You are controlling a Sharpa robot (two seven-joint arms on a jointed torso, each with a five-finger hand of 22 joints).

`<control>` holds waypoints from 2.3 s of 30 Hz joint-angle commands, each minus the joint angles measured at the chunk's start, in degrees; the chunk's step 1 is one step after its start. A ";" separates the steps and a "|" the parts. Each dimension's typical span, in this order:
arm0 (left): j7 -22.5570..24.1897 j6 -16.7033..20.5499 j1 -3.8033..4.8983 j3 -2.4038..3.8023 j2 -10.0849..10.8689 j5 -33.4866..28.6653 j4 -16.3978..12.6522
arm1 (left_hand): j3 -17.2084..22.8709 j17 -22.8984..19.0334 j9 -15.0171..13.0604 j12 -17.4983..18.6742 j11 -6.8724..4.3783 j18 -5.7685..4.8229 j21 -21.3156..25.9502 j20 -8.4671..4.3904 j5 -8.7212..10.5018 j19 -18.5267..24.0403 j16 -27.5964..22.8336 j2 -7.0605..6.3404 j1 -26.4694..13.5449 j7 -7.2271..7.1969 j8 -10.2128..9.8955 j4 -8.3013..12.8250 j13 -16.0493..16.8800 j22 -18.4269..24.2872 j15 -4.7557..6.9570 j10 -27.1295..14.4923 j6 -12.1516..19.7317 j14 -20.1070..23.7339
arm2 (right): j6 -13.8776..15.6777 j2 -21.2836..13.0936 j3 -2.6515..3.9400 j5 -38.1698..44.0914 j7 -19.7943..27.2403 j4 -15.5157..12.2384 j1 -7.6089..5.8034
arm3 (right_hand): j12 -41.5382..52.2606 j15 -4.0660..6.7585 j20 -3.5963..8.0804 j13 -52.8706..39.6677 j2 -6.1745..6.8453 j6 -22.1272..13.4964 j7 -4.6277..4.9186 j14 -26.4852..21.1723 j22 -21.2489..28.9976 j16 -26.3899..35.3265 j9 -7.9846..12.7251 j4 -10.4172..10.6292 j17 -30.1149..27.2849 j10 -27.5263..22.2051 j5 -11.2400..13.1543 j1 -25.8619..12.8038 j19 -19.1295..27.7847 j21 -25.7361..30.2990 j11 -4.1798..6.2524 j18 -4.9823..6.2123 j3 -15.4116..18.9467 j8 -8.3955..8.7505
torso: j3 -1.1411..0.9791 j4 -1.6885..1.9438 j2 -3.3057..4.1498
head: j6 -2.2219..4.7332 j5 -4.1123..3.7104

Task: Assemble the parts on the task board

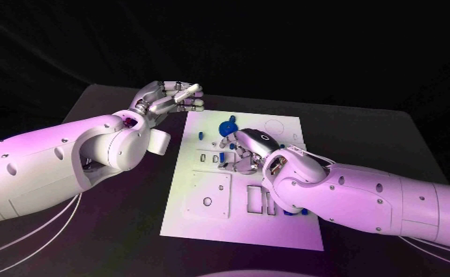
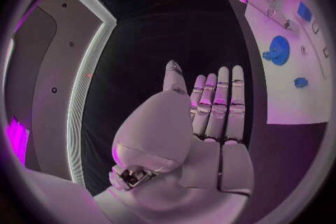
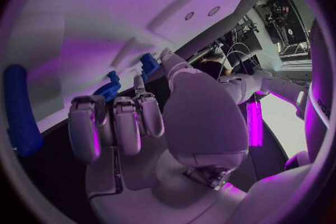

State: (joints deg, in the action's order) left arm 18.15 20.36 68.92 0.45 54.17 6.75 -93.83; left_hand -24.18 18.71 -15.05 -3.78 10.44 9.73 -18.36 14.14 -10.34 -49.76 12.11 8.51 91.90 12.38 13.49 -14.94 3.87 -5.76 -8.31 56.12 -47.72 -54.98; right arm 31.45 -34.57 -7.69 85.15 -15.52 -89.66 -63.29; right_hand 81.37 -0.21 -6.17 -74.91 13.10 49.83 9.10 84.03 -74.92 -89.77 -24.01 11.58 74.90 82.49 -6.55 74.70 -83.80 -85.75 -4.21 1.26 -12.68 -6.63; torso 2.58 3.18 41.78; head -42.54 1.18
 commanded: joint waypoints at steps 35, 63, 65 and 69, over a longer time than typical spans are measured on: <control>-47.21 -19.91 3.37 -2.08 -10.77 51.50 8.93 | -2.45 71.29 -25.53 -57.89 -11.14 -5.78 -60.87 -11.38 -2.60 -28.85 77.89 0.83 -14.67 -8.96 16.89 -1.94 57.69 -65.16 12.07 19.49 -4.38 -35.02 | -2.58 -22.08 0.45 -31.33 8.93 -8.27 -12.64 | -2.49 0.43 0.19 -3.74 -0.11 1.42 -0.84 5.97 -10.78 -0.23 -1.02 2.60 15.10 -2.28 -6.74 4.04 -0.91 5.14 0.56 1.03 -2.60 -2.90 | -1.39 -0.54 -3.80 | -1.44 0.95; -52.43 -26.79 3.68 -3.86 -18.46 53.34 12.92 | -2.34 71.29 -24.15 -60.10 -10.23 -6.95 -64.67 -10.66 -4.84 -31.96 77.89 0.65 -18.46 -7.82 11.12 -1.87 60.43 -72.35 11.27 19.63 -2.59 -35.02 | -0.86 -21.05 0.34 -32.95 9.32 -6.01 -12.61 | -24.84 0.36 0.14 18.64 -0.20 -4.36 -0.30 0.61 1.26 9.94 -1.60 4.93 -0.99 -18.31 -6.37 5.12 11.02 30.64 0.22 5.81 -0.69 -4.84 | -1.26 -0.49 -3.51 | -2.46 1.60; -52.53 -27.06 3.68 -3.88 -18.58 53.32 13.04 | -2.34 71.29 -24.10 -60.18 -10.25 -6.98 -64.75 -10.65 -5.64 -32.04 77.89 0.57 -18.41 -7.83 10.95 -1.86 60.54 -72.52 11.27 19.67 -2.75 -35.02 | -0.78 -21.02 0.33 -33.07 9.39 -5.92 -12.60 | -24.99 0.37 0.14 18.86 -0.24 -4.41 -0.31 0.59 1.42 10.07 -1.61 4.95 -1.10 -18.35 -6.43 5.11 11.09 30.93 0.23 5.84 -0.64 -5.00 | -1.27 -0.52 -3.52 | -2.52 1.64; -52.77 -27.76 3.69 -3.92 -18.86 53.28 13.37 | -2.32 71.29 -24.02 -60.15 -10.27 -6.99 -64.78 -10.65 -8.31 -32.06 77.89 0.40 -18.16 -7.88 10.55 -1.87 60.60 -72.73 11.29 19.57 -3.14 -35.02 | -0.61 -20.96 0.32 -33.30 9.52 -5.76 -12.58 | -24.99 0.37 0.14 18.86 -0.24 -4.41 -0.31 0.59 1.42 10.07 -1.61 4.95 -1.10 -18.35 -6.43 5.11 11.09 30.93 0.23 5.84 -0.64 -5.00 | -1.27 -0.64 -3.44 | -2.68 1.61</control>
State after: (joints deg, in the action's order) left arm -33.93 -5.26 72.45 -3.48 35.50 59.83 -80.53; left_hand -25.04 74.93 -39.17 -63.72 -0.07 3.47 -82.93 3.50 -18.28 -81.30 89.80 9.24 73.66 4.42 24.23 -16.45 64.42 -74.95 3.37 75.67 -50.43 -84.04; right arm 30.38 -55.60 -7.36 52.52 -6.90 -95.46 -75.91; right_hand 56.73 -0.20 -6.04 -56.09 12.83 45.71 8.86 84.03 -73.55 -80.00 -25.52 16.53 73.85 64.47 -12.63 79.35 -73.04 -55.03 -3.99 6.64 -13.59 -11.30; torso 1.31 2.64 38.27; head -45.12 2.79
